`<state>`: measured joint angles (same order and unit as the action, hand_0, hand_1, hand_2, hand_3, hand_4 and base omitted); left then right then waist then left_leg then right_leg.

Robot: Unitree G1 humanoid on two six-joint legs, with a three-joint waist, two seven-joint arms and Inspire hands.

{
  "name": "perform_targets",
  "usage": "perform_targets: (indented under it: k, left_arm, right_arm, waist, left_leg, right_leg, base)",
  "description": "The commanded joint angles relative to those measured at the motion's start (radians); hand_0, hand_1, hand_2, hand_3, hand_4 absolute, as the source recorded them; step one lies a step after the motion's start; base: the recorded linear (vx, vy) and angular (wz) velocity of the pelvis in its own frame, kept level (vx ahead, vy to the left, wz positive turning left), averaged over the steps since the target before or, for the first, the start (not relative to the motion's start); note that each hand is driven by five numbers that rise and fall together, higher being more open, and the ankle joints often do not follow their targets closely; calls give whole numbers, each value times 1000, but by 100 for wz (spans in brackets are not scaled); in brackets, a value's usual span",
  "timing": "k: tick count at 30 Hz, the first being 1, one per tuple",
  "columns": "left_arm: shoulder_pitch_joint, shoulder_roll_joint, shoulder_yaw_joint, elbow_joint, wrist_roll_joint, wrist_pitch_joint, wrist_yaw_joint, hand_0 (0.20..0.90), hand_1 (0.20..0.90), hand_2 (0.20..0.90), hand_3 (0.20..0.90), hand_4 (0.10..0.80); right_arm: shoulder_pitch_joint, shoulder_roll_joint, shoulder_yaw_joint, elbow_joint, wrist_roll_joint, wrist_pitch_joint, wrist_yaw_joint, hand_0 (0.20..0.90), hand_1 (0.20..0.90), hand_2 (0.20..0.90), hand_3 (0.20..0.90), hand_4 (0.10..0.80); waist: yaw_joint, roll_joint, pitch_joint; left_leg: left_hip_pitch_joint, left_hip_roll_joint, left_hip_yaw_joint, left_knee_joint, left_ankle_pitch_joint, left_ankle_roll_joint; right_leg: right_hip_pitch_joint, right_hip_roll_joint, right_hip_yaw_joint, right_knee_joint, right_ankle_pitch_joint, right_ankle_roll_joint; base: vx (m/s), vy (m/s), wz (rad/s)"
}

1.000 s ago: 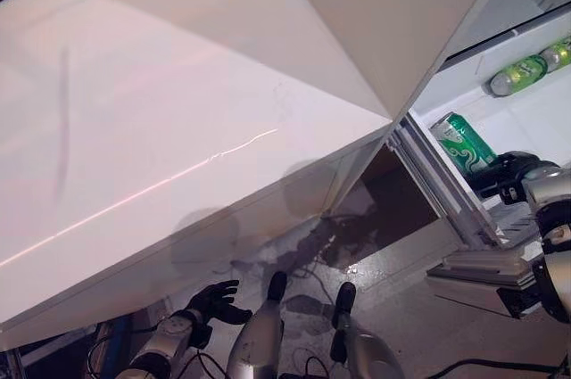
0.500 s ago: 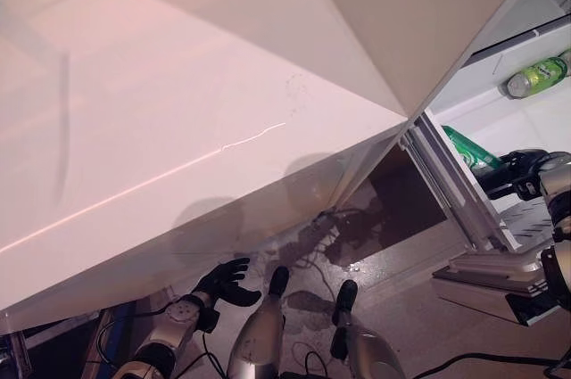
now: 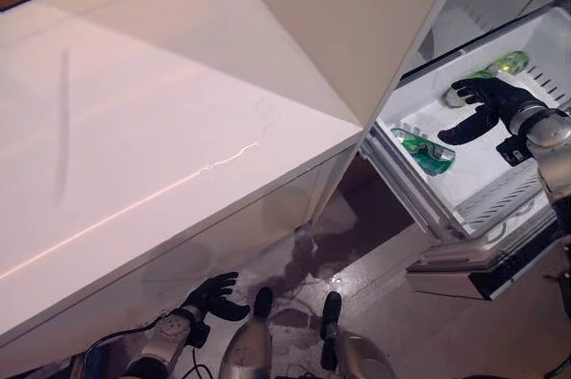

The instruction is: Put drinks into fridge and close the fridge

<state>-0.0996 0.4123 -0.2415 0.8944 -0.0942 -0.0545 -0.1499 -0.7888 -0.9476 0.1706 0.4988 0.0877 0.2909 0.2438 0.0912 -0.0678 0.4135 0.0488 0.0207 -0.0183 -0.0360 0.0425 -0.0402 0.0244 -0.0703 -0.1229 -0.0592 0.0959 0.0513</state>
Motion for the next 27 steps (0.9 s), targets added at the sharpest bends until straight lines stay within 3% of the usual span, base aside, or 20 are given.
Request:
perform_targets:
  k: [1, 4, 8, 14, 18, 23, 27]
  left_arm:
    - [72, 1, -18, 71, 52, -47, 5, 900, 900, 900, 900, 800]
    - [77, -13, -15, 109, 63, -62, -3, 900, 900, 900, 900, 800]
    - [91, -41, -37, 137, 81, -87, -4, 900, 900, 900, 900, 800]
    - [99, -67, -87, 148, 79, -93, -7, 900, 900, 900, 900, 800]
    - [96, -63, -106, 153, 87, -94, -13, 900, 900, 900, 900, 800]
    - [65, -60, -131, 130, 48, -81, 2, 900, 900, 900, 900, 800]
    - [47, -60, -156, 84, 11, -65, 38, 900, 900, 900, 900, 800]
  right_arm:
    - [110, -142, -104, -77, 221, -101, -187, 900, 900, 900, 900, 800]
    - [206, -73, -249, -116, 419, -176, -327, 900, 900, 900, 900, 800]
    - [334, 114, -398, -158, 656, -353, -466, 900, 900, 900, 900, 800]
    - [428, 287, -431, -128, 741, -490, -526, 900, 900, 900, 900, 800]
    - [463, 326, -430, -102, 769, -527, -525, 900, 900, 900, 900, 800]
    - [434, 314, -415, -45, 843, -527, -521, 900, 900, 900, 900, 800]
    - [340, 283, -393, 16, 884, -526, -492, 900, 900, 900, 900, 800]
  waist:
    - [-72, 4, -231]
    - [-91, 11, -267]
    - [-114, 31, -292]
    - [-121, 49, -292]
    - [-115, 45, -263]
    - [-94, 39, -201]
    - [-67, 54, -132]
  left_leg:
    - [-17, -60, 87, 70, -106, 47]
    - [8, -58, 108, 69, -125, 47]
    - [39, -58, 127, 79, -153, 54]
    - [53, -58, 136, 145, -200, 76]
    - [24, -59, 125, 245, -246, 94]
    - [-74, -67, 104, 429, -328, 113]
    - [-218, -82, 85, 640, -400, 142]
  right_leg:
    - [-18, 50, 4, 122, -140, 7]
    - [-4, 48, 19, 116, -144, 17]
    - [15, 41, 39, 124, -156, 28]
    - [21, 20, 51, 191, -189, 25]
    - [-5, -4, 45, 282, -222, 13]
    - [-63, -39, 23, 399, -262, -14]
    - [-188, -61, 1, 604, -319, -52]
  base:
    - [97, 42, -33]
    - [96, 39, -35]
    - [93, 35, -26]
    - [104, 2, -21]
    - [93, -52, 0]
    - [-4, -26, 10]
    - [-96, 45, 16]
